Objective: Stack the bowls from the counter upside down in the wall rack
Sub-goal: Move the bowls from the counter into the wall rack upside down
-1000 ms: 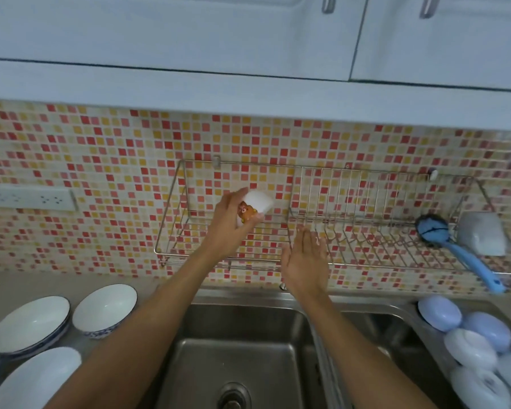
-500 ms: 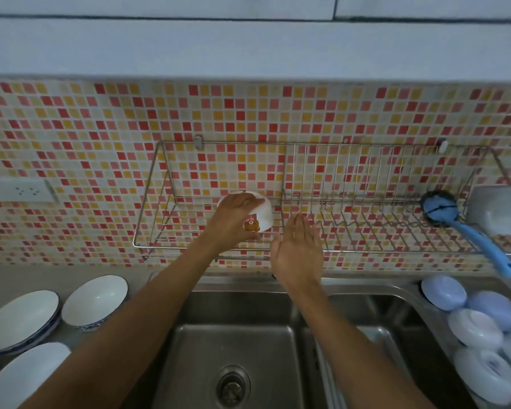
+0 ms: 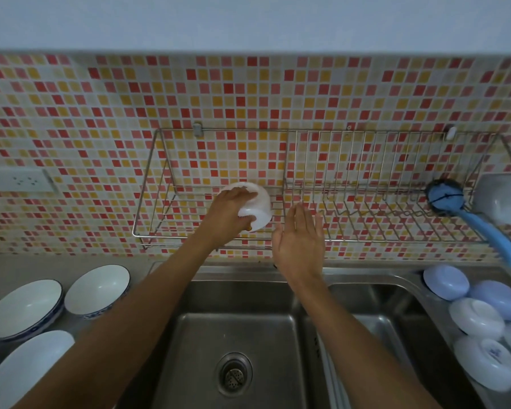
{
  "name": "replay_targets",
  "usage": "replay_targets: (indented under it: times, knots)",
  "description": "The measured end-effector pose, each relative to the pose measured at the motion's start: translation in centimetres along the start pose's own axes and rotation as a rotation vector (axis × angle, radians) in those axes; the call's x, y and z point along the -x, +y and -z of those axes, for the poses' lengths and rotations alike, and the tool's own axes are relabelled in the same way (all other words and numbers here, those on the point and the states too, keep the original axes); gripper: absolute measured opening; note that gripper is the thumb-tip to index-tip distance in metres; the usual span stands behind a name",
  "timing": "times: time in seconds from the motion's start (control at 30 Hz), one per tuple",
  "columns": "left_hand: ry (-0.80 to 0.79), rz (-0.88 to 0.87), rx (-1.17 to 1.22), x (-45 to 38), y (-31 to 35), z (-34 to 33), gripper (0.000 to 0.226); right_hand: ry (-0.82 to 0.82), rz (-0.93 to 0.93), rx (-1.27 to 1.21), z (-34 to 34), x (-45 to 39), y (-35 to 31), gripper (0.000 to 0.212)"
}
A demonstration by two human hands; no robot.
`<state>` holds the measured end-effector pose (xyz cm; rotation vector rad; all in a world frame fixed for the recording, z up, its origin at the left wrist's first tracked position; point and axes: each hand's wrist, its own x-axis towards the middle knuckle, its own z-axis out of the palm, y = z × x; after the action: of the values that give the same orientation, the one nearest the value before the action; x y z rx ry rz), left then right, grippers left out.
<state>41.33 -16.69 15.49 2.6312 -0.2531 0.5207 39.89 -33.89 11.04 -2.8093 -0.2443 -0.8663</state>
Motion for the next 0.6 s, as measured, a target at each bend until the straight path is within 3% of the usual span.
replay_targets:
  times: [0.1,0.2,0.3,0.5,0.6]
  knots:
    - [0.167,0.031,-0.049,1.3,-0.1,-0.3,0.047,0.021,0.019,-0.039,-0.1,0.1,0.2,0.056]
    - [0.242,0.206,-0.084,2.0,-0.7,-0.8,0.056,0.08,0.057,-0.12,-0.1,0.3,0.3,0.052]
    - [0.134,0.352,-0.039,1.5,-1.1,-0.8,0.07,0.146,0.063,-0.152,-0.2,0.4,0.3,0.043]
    - [-0.039,0.277,0.112,0.4,-0.6,-0.3,0.07,0.137,0.07,-0.127,-0.6,0.4,0.4,0.044]
    - [-0.123,0.226,0.056,-0.3,-0.8,-0.3,0.072,0.114,0.091,-0.111,-0.7,0.4,0.5,0.047]
